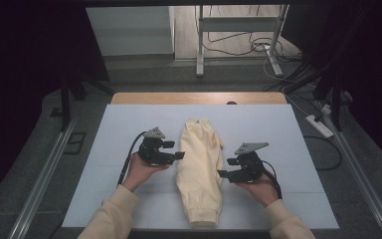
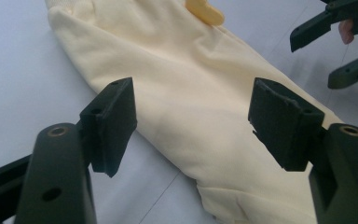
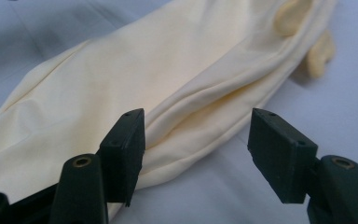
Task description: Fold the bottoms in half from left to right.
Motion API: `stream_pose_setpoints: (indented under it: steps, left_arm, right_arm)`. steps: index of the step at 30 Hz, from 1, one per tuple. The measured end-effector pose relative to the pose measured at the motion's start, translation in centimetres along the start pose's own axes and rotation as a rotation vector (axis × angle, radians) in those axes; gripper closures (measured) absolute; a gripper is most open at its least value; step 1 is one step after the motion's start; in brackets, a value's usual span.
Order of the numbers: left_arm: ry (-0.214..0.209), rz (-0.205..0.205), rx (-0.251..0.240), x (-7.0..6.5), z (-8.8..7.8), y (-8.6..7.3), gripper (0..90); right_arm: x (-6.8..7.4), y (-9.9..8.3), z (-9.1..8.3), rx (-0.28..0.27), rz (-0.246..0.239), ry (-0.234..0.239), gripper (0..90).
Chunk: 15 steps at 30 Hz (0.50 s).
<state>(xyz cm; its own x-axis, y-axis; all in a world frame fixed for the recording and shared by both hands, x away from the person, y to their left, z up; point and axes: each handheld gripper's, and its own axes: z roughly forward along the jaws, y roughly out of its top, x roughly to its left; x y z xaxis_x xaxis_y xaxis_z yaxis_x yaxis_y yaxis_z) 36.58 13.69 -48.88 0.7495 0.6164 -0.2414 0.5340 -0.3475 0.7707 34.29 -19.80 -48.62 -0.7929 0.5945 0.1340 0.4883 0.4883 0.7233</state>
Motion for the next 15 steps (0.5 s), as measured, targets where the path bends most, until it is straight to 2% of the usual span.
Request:
stream_pose_setpoints:
  steps: [8,15]
  left_arm:
    - [0.007,0.011,0.015,-0.1,0.4,0.1,31.6]
    - [0.012,0.007,0.015,-0.1,0.5,0.2,30.9]
  right_arm:
    - [-0.9,-0.2,-0.8,-0.01,-0.004,-0.049,33.5]
    - [-1.3,-0.5,-1.3,-0.016,-0.001,-0.065,32.9]
